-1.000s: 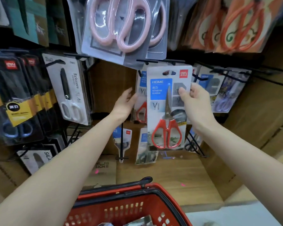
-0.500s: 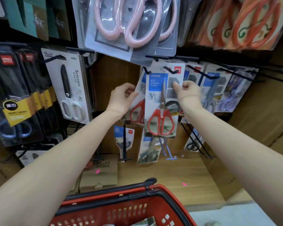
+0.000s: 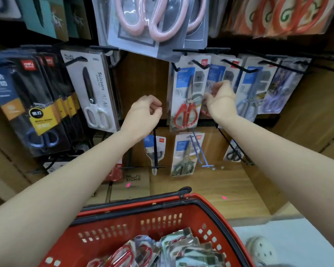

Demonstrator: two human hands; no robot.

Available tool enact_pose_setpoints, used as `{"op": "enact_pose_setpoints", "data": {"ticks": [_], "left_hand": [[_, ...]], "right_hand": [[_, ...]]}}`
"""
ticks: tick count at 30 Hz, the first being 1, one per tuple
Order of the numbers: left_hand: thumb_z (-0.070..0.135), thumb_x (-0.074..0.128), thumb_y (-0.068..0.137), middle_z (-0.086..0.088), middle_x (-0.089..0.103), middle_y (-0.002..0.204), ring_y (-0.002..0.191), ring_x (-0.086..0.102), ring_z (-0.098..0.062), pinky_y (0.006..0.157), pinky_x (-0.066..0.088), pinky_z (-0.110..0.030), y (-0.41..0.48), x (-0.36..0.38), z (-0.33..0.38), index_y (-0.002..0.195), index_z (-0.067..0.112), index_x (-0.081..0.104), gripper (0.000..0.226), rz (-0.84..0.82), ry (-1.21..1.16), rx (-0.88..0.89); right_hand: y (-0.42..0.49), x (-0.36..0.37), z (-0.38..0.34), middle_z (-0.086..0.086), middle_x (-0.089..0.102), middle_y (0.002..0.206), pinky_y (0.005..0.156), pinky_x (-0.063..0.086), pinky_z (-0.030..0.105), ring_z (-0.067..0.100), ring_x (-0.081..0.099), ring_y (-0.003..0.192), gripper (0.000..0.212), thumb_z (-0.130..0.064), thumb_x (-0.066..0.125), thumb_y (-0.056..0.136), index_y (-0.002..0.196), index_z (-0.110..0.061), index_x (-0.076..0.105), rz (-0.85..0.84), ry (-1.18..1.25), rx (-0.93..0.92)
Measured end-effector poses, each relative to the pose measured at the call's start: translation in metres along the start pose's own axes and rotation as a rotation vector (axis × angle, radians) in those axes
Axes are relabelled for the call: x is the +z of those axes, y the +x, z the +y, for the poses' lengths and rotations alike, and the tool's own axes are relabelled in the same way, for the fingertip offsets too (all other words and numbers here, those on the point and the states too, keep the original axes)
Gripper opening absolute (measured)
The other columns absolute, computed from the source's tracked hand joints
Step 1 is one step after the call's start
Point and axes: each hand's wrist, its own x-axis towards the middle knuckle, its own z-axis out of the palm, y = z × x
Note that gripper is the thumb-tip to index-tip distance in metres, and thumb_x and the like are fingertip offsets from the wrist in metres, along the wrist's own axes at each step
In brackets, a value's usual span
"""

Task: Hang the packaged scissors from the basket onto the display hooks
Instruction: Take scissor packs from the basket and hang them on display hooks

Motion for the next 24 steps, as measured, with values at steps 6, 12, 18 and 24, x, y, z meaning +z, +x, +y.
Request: {"op": "enact_pose_setpoints", "data": {"ticks": [6,12,18,24], "left_hand": [[0.029,0.046,0.09,0.0,0.06,0.093,0.09,0.056,-0.021,0.082,0.041,-0.036,-0.095,-0.031,-0.016,0.099,0.015,0.063,0.024,-0.161,0.518,0.278],[0.037,0.037,0.083,0.006,0.058,0.083,0.078,0.056,-0.015,0.071,0.045,-0.03,-0.211,-0.041,-0.032,0.087,0.021,0.062,0.03,-0.391,0.567,0.246],[0.054,0.019,0.088,0.003,0.047,0.125,0.116,0.046,-0.017,0.096,0.033,-0.028,-0.306,-0.016,-0.05,0.128,0.02,0.048,0.06,-0.823,0.407,-0.064],[0.051,0.049,0.093,0.0,0.057,0.117,0.104,0.053,-0.015,0.085,0.042,-0.028,-0.348,0.013,-0.048,0.119,0.02,0.052,0.041,-0.948,0.09,-0.358]], "right_hand": [[-0.094,-0.019,0.027,0.011,0.055,0.11,0.077,0.042,0.037,0.029,0.052,0.104,0.023,-0.022,0.049,0.095,0.114,-0.009,0.054,-0.085,-0.454,-0.438],[-0.205,-0.019,0.059,0.002,0.054,0.101,0.073,0.042,0.028,0.021,0.055,0.095,0.017,-0.023,0.054,0.093,0.106,-0.013,0.057,-0.461,-0.429,-0.603],[-0.296,-0.01,0.107,-0.009,0.042,0.131,0.089,0.037,0.017,0.008,0.046,0.117,0.039,-0.041,0.039,0.099,0.133,-0.024,0.04,-0.954,-0.389,-0.452],[-0.329,-0.003,0.131,-0.015,0.026,0.152,0.113,0.0,0.02,0.003,-0.001,0.144,0.095,-0.076,0.011,0.065,0.144,-0.029,0.034,-1.144,-0.389,-0.411]]}}
